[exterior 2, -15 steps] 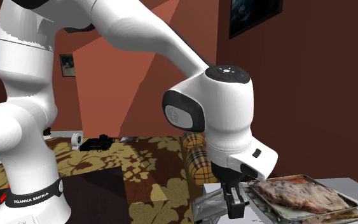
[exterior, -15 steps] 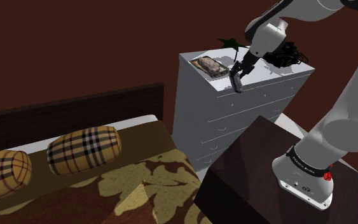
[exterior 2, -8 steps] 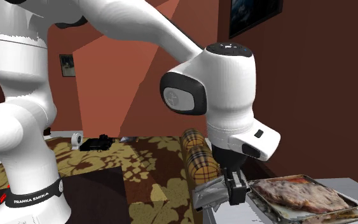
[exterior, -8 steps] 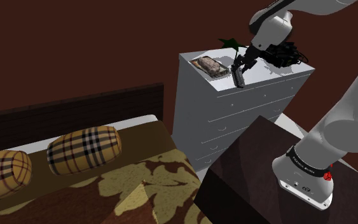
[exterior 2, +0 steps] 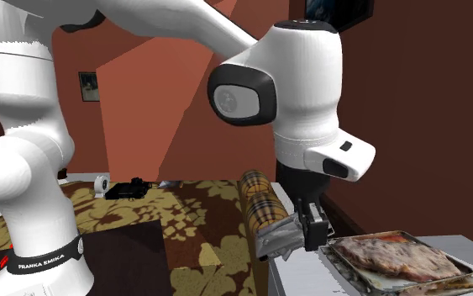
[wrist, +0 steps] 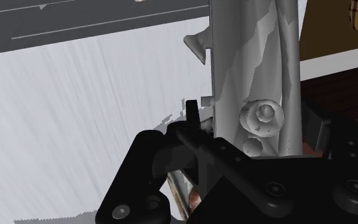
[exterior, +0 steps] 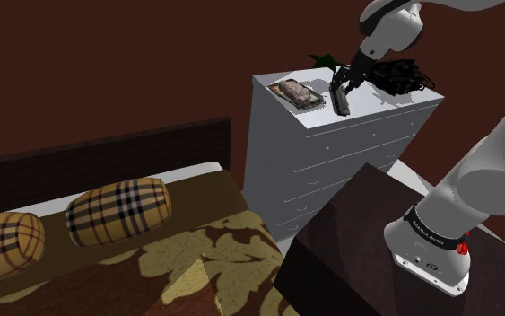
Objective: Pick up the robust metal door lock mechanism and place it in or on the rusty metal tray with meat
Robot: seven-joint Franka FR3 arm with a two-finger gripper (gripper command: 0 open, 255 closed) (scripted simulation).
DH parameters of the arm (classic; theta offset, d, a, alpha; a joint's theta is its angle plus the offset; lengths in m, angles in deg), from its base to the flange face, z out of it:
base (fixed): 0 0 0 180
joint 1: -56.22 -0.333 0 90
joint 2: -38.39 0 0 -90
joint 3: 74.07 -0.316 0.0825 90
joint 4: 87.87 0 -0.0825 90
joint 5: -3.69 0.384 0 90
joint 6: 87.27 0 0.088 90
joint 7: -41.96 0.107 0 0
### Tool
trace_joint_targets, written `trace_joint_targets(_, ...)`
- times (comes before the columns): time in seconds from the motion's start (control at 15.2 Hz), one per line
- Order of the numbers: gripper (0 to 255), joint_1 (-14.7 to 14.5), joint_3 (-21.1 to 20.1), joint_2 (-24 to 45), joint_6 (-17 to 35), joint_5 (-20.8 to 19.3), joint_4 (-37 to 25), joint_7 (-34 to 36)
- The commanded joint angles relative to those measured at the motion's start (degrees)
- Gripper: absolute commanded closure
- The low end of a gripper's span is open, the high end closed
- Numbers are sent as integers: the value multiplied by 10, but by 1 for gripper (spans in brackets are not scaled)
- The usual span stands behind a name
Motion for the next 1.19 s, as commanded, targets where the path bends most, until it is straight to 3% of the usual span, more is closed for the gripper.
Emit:
trace_joint_targets(0.0,255,-1,1,-11,-12,-13,-6,13)
trace_joint_targets(0.26,255,-2,2,-29,-35,-34,-18,33)
trace_joint_targets(0.66,255,4,-13,105,-85,33,-177,32)
trace_joint_targets(1.12,255,44,-41,265,-165,80,-407,65)
